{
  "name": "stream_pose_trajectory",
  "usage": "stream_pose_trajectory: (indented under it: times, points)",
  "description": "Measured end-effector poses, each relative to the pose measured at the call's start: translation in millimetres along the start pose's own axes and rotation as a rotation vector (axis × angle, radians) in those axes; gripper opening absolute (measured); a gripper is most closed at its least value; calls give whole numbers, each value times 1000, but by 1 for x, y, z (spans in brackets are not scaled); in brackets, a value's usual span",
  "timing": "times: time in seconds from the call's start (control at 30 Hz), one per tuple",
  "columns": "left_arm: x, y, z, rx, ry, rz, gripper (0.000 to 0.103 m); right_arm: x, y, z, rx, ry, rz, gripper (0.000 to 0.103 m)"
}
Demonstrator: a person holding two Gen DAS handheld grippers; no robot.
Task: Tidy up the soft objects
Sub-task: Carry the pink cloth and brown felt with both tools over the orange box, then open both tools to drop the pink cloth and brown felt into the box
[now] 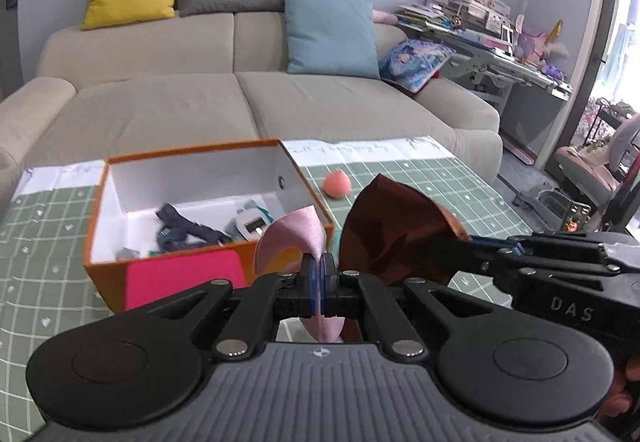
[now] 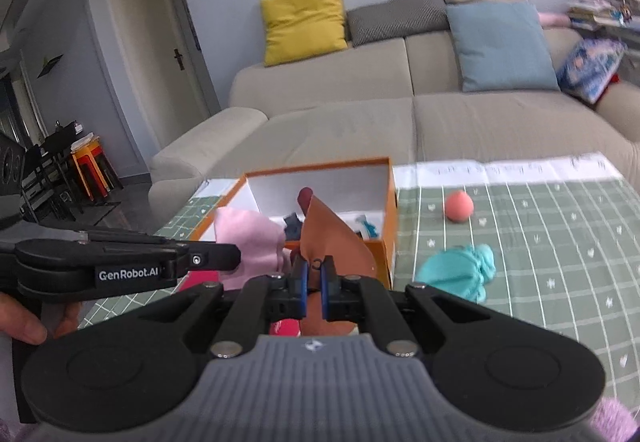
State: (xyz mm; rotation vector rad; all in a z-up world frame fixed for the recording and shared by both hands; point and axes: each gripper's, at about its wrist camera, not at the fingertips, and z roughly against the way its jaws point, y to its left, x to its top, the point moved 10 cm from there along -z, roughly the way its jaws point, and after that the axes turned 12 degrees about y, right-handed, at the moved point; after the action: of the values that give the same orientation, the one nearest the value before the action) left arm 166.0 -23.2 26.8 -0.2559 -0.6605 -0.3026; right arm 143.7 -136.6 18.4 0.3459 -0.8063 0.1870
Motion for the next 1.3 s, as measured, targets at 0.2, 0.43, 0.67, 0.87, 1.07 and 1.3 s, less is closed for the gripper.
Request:
stream_pose_trajectory:
  times: [0.2,0.43,0.67,0.87,1.07,1.3]
  points:
    - [21,24,8,32,-41,-3,1,32,16,-5,-1,-46,44,3]
    - [55,51,7,87,-74,-31,1,79,27,-23,-8,-103,93,3]
    - [82,81,-8,152,-87,-39,1,127,39,-56,1,-154,123,3]
    - [93,111,-37,189,-49,-26,1,153,48,-101,-38,-153,186,3]
    - [78,134,-87,184,73,-8,1,134,32,-176,-131,-2,227,3]
    - [48,157,-128,165,200,58,2,101,15,-232,-136,181,221,5]
